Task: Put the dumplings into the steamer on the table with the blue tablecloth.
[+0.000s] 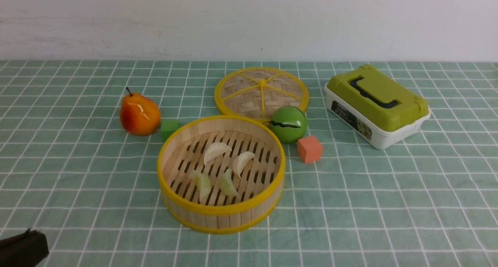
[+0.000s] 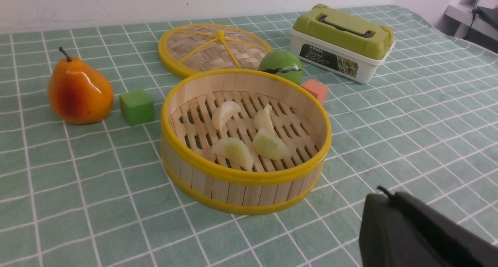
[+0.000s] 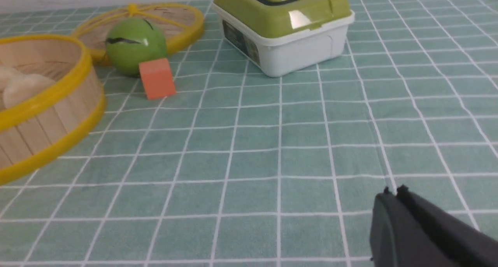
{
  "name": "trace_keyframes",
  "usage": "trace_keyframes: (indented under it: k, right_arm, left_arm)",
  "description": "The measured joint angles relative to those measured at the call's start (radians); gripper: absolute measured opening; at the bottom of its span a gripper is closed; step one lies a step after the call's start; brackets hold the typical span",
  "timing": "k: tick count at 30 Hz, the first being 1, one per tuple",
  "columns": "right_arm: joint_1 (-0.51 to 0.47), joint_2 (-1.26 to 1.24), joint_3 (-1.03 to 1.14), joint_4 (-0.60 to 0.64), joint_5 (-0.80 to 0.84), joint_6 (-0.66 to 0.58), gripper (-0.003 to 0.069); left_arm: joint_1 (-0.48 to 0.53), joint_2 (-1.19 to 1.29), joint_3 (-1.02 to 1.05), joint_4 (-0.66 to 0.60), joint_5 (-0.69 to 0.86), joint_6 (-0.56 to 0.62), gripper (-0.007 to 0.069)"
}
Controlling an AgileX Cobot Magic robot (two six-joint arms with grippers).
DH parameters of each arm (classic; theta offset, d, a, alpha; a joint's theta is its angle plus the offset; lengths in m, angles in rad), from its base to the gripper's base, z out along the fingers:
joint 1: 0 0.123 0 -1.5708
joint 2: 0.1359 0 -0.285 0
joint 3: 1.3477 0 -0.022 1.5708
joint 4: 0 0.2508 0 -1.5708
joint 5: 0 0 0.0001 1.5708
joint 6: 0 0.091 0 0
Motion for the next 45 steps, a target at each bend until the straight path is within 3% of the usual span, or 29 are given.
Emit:
trace_keyframes:
  k: [5,37,41,45]
  right_arm:
    - [-0.068,0.000,-0.006,0.054,0.068,-0.067,-0.0008]
    - [-0.069,0.000,-0.008,0.061,0.081,-0.078,0.0023]
    - [-0.069,0.000,-0.008,0.061,0.081,-0.078,0.0025]
    - [-0.069,0.000,-0.008,0.061,0.081,-0.078,0.0032]
  left_arm:
    - [0.000,0.000,0.000,0.000,0.002,0.000,-0.0014]
    - [0.003,-0.032,0.024,0.005,-0.002,0.000,0.0004]
    - [0.050,-0.128,0.090,0.039,-0.032,0.001,0.0006]
    - [0.195,-0.250,0.223,0.058,-0.183,0.001,0.0006]
